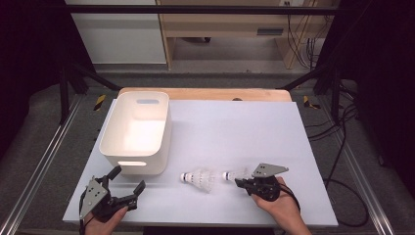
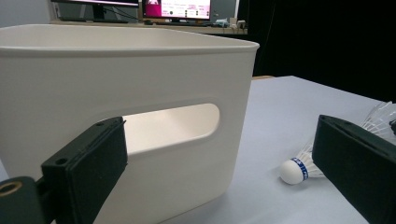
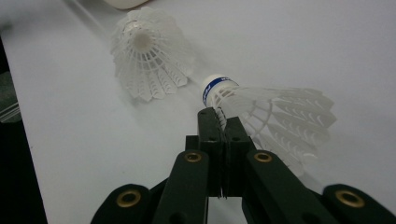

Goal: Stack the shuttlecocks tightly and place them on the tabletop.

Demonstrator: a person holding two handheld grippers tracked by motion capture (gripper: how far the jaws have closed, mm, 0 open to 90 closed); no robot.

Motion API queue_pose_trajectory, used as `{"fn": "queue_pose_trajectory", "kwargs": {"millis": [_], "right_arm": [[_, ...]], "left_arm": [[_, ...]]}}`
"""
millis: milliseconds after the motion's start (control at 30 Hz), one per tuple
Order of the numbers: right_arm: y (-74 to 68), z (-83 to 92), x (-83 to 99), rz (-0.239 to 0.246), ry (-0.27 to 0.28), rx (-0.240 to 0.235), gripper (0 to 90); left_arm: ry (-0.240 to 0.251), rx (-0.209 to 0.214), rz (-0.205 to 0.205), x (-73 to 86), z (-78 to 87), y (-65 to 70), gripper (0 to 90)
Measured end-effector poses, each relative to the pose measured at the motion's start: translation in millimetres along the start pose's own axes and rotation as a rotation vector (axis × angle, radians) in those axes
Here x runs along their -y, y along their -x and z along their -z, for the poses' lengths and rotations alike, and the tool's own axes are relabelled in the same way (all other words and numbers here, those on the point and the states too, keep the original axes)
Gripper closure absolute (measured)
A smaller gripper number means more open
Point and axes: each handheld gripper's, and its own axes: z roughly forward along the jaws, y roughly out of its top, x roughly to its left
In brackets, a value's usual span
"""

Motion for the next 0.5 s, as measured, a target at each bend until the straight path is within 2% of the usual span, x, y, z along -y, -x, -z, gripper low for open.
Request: {"fn": "queue_pose_trajectory", "kwargs": {"millis": [500], "right_arm": [[-13.3,-10.8,-6.5,0.013,0.014,-0.045,89.6]], "left_arm": [[0.001,0.001,-0.001,-0.2,0.1,-0.1,3.4]]}}
